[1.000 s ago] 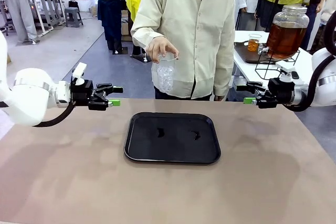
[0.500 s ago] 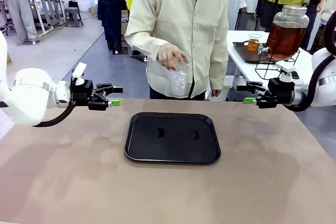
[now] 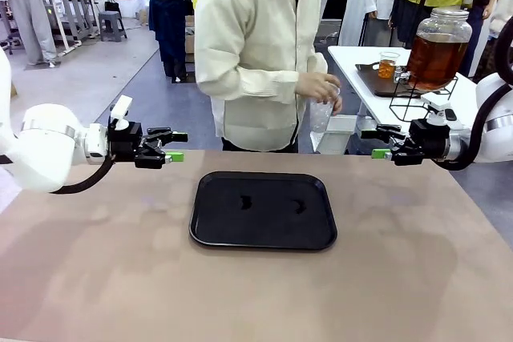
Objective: Pour the drink into the iced cup.
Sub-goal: Open the gripper to release the iced cup you were holding.
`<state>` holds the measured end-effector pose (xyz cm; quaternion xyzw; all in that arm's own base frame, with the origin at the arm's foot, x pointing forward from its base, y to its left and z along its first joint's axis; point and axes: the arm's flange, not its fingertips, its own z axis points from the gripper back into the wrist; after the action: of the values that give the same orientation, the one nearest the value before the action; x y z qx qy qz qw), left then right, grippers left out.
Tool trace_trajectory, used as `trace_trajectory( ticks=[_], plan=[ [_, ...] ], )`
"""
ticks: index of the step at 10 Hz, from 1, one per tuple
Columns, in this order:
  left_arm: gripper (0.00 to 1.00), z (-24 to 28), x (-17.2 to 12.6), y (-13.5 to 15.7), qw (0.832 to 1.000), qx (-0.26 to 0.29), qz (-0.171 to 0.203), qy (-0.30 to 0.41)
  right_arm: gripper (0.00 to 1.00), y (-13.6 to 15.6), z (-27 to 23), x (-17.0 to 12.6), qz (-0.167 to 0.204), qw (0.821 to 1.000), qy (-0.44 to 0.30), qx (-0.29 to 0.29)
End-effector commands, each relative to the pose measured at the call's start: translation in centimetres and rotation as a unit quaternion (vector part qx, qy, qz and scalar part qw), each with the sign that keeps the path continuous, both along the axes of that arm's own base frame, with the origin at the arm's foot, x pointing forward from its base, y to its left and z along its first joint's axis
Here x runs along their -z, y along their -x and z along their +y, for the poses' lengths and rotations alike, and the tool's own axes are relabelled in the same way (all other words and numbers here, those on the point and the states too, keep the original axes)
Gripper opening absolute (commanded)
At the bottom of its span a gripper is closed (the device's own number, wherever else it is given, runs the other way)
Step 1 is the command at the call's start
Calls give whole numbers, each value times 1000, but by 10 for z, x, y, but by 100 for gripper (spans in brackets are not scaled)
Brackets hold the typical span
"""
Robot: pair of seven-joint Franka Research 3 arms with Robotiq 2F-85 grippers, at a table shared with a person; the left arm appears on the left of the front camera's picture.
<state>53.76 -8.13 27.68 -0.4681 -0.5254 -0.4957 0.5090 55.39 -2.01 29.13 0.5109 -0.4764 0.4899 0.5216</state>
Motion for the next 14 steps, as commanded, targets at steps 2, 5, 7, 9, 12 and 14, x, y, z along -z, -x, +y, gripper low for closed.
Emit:
trace_trajectory(
  ticks=[2, 5, 7, 9, 12, 14],
  plan=[
    [100, -1, -2, -1, 1000, -2, -2, 1, 100, 0, 2, -3, -3, 1000, 1, 0],
    [100, -1, -2, -1, 1000, -2, -2, 1, 100, 0, 2, -3, -3, 1000, 1, 0],
    [100, -1, -2, -1, 1000, -2, -2, 1, 100, 0, 2, -3, -3, 1000, 1, 0],
    [100, -1, -2, -1, 1000, -2, -2, 1, 100, 0, 2, -3, -3, 1000, 1, 0],
    [100, -1, -2, -1, 1000, -2, -2, 1, 100, 0, 2, -3, -3, 1000, 1, 0],
    [100, -1, -2, -1, 1000, -2, -2, 1, 100, 0, 2, -3, -3, 1000, 1, 0]
  ],
)
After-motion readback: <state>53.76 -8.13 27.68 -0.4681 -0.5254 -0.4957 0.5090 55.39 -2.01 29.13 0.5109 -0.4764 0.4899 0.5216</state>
